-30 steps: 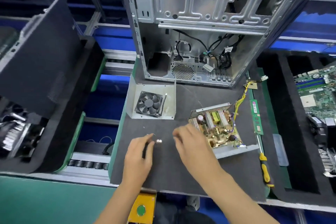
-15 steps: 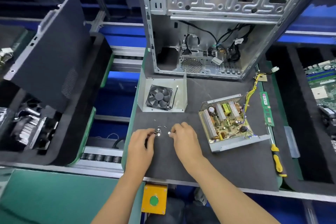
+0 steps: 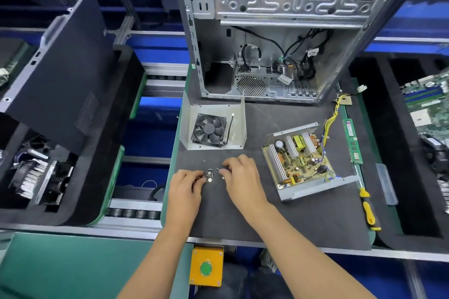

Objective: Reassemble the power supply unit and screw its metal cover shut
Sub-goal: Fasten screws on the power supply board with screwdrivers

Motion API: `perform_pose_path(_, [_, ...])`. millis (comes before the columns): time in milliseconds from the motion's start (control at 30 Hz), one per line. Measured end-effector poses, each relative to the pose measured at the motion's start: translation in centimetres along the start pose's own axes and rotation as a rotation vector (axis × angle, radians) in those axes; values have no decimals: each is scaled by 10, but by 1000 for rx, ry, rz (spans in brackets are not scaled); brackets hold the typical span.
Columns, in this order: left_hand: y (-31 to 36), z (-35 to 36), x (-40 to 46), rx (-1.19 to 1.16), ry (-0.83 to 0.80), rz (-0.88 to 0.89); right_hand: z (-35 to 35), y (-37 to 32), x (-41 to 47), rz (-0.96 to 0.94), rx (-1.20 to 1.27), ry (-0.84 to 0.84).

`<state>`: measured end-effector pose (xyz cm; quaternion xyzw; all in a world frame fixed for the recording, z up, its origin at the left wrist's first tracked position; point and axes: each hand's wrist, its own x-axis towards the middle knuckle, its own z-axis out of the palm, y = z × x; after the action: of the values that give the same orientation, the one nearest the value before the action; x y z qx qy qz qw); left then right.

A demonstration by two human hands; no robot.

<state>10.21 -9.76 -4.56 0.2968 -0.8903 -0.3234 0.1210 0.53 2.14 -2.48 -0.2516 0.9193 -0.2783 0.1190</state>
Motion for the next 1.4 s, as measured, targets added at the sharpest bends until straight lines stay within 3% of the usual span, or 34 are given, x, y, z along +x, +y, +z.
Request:
perform_pose_path(233, [-3,-8,2,-33,-4,-9,8,-8,15,-14,-126,-141])
perform_pose_path(367, [-5,-12,6,-59,11,-61,3,-7,19,4,-104,-60])
perform_pose_path(567, [-10,-16,13,-65,-4,-97,-12,12,28,85,-276,10])
perform_pose_path(667, [-11,-17,14,-72,-3,-104,-13,13,27,97,-257,36])
perform_pose_path(767, [-10,-17,13,-86,2,-103,-10,5,22,-7,-224,71])
perform_pose_path(833, [-10,-17,13,-90,1,-102,-4,-1,17,-75,-170,-11])
perform_pose_path(1000, [-10,-19,13,-84,-43,-98,8,-6,9,-44,-167,-147])
perform_pose_path(1400, [-12,-21,14,-51,-83,-14,13,-10,5,-36,-185,-110])
